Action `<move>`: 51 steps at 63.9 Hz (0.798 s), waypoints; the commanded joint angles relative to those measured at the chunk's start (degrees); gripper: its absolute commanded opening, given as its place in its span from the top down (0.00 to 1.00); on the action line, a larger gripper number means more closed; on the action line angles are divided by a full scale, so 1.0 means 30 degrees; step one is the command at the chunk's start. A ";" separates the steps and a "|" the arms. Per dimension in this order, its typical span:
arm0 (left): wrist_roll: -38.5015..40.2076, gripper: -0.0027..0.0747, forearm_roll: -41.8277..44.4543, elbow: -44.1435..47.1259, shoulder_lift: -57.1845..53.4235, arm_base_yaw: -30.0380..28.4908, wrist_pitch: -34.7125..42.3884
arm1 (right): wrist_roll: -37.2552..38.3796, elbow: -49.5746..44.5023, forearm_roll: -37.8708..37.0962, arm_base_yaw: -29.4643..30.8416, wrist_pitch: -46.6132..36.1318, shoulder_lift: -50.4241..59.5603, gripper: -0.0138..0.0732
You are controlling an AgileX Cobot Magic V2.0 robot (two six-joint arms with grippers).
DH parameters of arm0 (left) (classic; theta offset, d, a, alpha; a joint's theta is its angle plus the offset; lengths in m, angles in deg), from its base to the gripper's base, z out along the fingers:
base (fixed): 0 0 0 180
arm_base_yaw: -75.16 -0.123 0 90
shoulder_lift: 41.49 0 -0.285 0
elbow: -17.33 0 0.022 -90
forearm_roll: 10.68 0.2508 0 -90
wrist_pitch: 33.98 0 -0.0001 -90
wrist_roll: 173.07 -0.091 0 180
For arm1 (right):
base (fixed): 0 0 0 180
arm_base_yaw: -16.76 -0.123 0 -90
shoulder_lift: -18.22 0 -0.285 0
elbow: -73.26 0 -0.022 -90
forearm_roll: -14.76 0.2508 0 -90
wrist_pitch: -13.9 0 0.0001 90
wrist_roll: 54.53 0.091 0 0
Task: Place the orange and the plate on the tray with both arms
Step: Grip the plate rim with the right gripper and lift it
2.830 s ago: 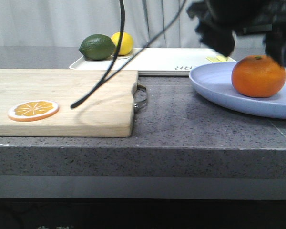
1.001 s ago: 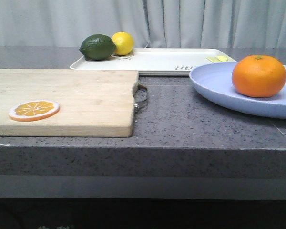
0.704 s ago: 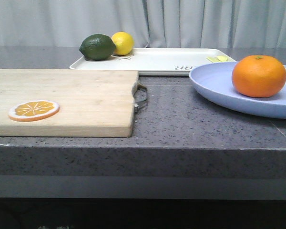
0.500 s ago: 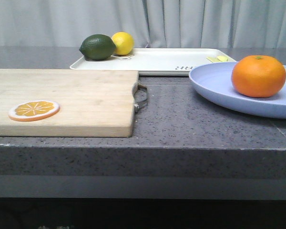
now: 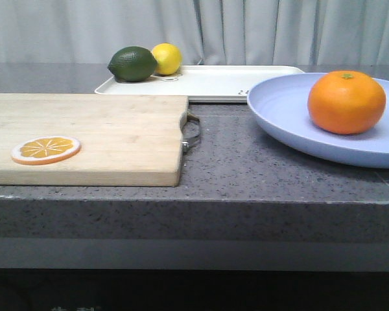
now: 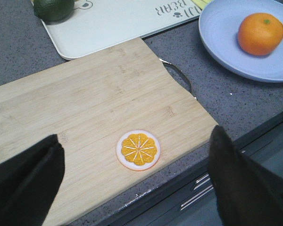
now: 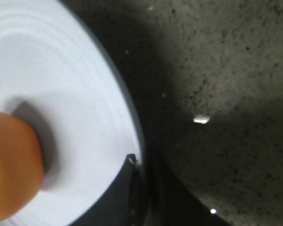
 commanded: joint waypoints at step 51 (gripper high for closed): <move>0.0153 0.19 -0.0253 -0.0486 -0.0029 -0.0024 0.1516 | 0.6430 0.5534 0.2365 -0.3928 -0.1182 0.0014 0.92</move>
